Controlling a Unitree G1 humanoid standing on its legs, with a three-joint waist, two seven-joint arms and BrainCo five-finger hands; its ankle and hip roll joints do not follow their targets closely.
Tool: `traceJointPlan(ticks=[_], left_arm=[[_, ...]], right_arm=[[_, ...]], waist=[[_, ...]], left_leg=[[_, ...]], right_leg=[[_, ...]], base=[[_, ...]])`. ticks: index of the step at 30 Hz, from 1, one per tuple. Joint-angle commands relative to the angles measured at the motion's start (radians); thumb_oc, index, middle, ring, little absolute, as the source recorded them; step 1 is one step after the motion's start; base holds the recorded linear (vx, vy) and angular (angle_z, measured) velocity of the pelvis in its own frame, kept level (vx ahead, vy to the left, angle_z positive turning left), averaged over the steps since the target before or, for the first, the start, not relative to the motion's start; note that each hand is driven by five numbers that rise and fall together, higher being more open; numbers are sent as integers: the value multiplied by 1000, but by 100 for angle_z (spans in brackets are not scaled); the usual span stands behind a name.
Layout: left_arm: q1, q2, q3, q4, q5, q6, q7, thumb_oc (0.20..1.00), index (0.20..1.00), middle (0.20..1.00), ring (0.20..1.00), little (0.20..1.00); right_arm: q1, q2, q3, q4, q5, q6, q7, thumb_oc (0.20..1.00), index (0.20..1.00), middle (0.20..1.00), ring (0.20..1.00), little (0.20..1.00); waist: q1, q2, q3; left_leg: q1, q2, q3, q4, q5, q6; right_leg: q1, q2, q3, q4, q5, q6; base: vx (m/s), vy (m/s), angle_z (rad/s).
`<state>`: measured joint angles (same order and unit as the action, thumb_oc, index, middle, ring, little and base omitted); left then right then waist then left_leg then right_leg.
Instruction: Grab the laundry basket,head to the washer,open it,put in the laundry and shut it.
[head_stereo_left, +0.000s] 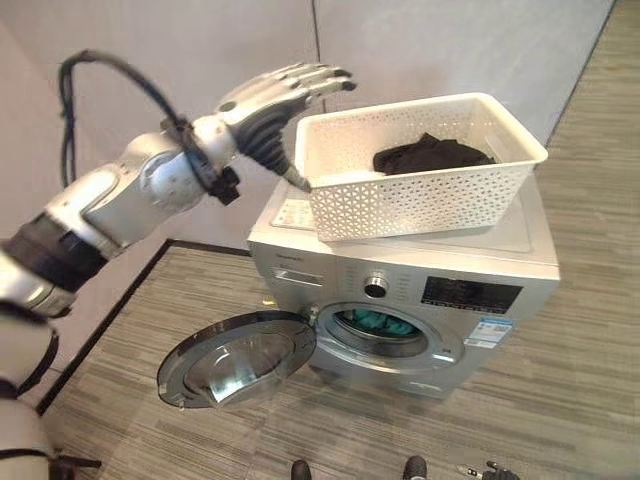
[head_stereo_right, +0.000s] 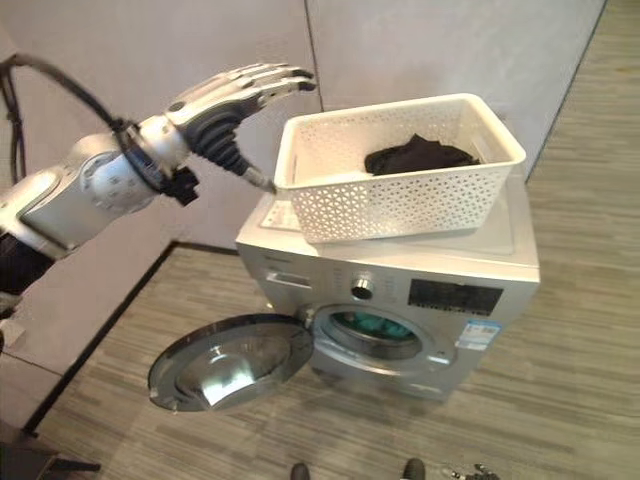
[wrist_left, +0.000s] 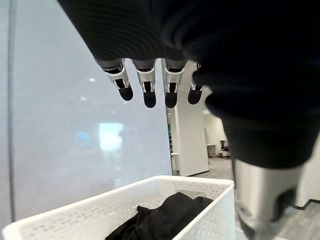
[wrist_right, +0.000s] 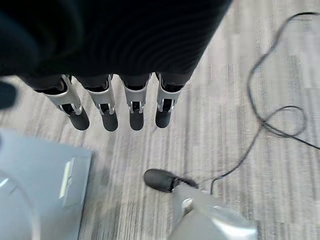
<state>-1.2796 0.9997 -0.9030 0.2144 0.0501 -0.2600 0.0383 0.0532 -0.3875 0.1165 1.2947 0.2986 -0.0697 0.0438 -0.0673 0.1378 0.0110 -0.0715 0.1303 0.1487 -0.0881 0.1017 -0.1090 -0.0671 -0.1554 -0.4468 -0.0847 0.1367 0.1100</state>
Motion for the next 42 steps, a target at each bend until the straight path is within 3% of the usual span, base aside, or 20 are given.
traceJointPlan(ticks=[1, 5, 14, 20, 26, 33, 42], left_arm=[[-89, 47, 75, 142, 8, 35, 44, 1000, 1000, 1000, 1000, 1000], [-203, 7, 16, 317, 5, 52, 65, 1000, 1000, 1000, 1000, 1000], [-406, -101, -87, 770, -47, 86, 70, 1000, 1000, 1000, 1000, 1000], [-433, -145, -94, 782, -40, 90, 79, 1000, 1000, 1000, 1000, 1000], [-458, -173, -121, 752, -28, 84, 76, 1000, 1000, 1000, 1000, 1000], [-371, -128, -253, 576, 72, 75, -91, 1000, 1000, 1000, 1000, 1000], [-324, -139, -258, 639, 166, 100, -90, 1000, 1000, 1000, 1000, 1000]], right_arm=[[-8, -13, -3, -8, -9, -10, -21, 1000, 1000, 1000, 1000, 1000], [-22, -32, -6, -20, 2, -16, -26, 1000, 1000, 1000, 1000, 1000], [-77, -35, 35, -71, 49, -33, -27, 1000, 1000, 1000, 1000, 1000], [-62, -26, 44, -51, 38, -32, -27, 1000, 1000, 1000, 1000, 1000], [-55, -37, 32, -25, 37, -27, -26, 1000, 1000, 1000, 1000, 1000], [-26, -68, -12, -12, 35, -31, -25, 1000, 1000, 1000, 1000, 1000], [-66, -85, 23, -3, 20, -32, -14, 1000, 1000, 1000, 1000, 1000]], waist=[[18, -47, 63], [-9, -35, 84], [-61, -49, 103], [-75, -55, 112], [-85, -42, 127], [-58, -25, 129], [-34, -25, 143]], left_leg=[[25, 15, 4, 1, -39, -24], [9, 18, 25, 1, -34, -27], [-20, 30, 75, 1, -21, -32], [-23, 36, 87, 1, -23, -33], [-27, 38, 99, 1, -23, -34], [-19, 38, 79, 1, -25, -36], [-26, 32, 61, 1, -25, -30]], right_leg=[[8, -82, 14, -3, 24, 113], [-30, -78, 43, -3, 34, 118], [-107, -64, 105, -3, 55, 119], [-125, -61, 123, -3, 56, 118], [-143, -60, 143, -3, 58, 118], [-115, -67, 114, -3, 47, 121], [-102, -74, 90, -3, 47, 121]], base=[[-29, 14, -15], [-33, 15, -17], [-3, 5, -19], [11, -3, -13], [17, 2, -9], [9, -5, -1], [-19, -4, 9]])
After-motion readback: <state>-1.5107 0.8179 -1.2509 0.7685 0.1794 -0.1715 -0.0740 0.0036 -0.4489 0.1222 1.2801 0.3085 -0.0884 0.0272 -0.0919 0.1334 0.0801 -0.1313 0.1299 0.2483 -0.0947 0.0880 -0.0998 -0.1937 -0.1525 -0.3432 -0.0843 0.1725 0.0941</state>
